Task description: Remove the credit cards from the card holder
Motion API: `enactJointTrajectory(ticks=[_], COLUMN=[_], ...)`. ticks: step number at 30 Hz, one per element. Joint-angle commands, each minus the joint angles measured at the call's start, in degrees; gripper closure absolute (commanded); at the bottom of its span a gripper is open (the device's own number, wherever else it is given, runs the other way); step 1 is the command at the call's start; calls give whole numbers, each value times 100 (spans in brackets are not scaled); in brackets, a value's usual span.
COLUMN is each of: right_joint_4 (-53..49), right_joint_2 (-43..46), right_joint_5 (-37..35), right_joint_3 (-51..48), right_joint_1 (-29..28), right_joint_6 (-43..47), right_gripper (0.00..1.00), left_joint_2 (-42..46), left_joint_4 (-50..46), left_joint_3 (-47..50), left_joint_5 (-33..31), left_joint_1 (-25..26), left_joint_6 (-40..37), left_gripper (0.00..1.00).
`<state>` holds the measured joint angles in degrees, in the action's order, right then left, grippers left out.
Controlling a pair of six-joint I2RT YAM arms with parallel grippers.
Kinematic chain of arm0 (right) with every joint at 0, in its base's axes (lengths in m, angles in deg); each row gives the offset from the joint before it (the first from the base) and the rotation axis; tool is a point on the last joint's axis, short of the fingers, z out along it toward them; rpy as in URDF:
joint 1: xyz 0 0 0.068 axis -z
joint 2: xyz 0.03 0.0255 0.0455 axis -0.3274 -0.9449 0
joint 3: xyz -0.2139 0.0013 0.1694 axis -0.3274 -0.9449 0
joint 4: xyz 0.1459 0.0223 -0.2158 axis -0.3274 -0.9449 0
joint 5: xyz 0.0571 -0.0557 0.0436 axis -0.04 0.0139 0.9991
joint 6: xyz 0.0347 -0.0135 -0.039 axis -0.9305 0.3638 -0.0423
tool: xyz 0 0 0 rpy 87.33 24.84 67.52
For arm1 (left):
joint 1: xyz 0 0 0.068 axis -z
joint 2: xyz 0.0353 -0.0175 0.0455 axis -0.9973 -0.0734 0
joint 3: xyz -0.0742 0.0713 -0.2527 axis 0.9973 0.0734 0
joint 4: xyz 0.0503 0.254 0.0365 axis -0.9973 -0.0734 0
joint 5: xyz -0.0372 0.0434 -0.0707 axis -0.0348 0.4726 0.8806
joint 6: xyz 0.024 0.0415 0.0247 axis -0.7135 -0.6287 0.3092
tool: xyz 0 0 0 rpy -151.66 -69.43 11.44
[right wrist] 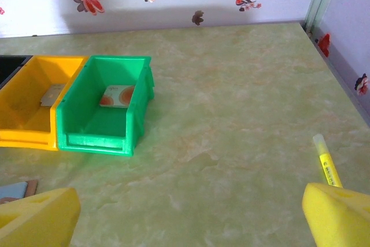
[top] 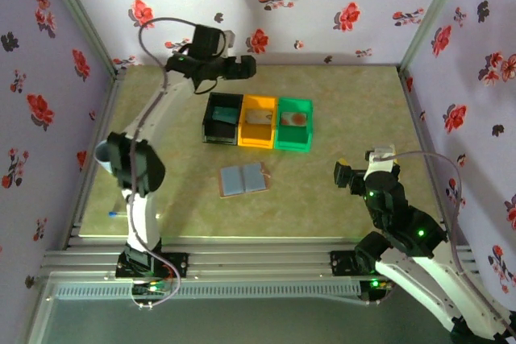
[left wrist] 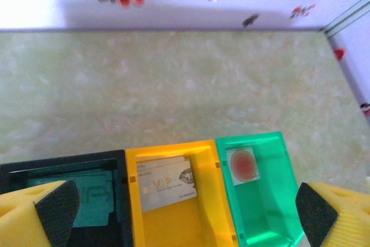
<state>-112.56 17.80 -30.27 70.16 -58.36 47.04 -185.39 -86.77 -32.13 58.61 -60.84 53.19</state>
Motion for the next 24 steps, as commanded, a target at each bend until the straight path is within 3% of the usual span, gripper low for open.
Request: enactJointTrajectory(ticks=[1,4,9,16,18,24], right_joint_4=[86,162,326,832,1323,4025], right_joint_2=[18,60,325,453,411,-563], right_joint_5=[-9,-30,-246,-661,-779,-1951], right_joint_3=[-71,-138,-308,-681,-785,-1698], right_joint_1=[31,31,40,40,40,132], right_joint_6=[86,68,174,376,407,1707], right_gripper=[1,1,1,1,1,1], left_joint_2=[1022,1959,3389,5677,6178,6775], left_joint_4=[987,1592,1502,1767,1865,1948], left_joint_3=[1016,2146,3618,6241,6854,7849], left_joint_5=[-340,-658,-1202,-2538,-2955,-3153], left_joint_1=[87,218,256,63,-119,-673], left_joint_6=[-209,-149,-218,-318,-351,-579], left_gripper=[0,0,0,0,0,0])
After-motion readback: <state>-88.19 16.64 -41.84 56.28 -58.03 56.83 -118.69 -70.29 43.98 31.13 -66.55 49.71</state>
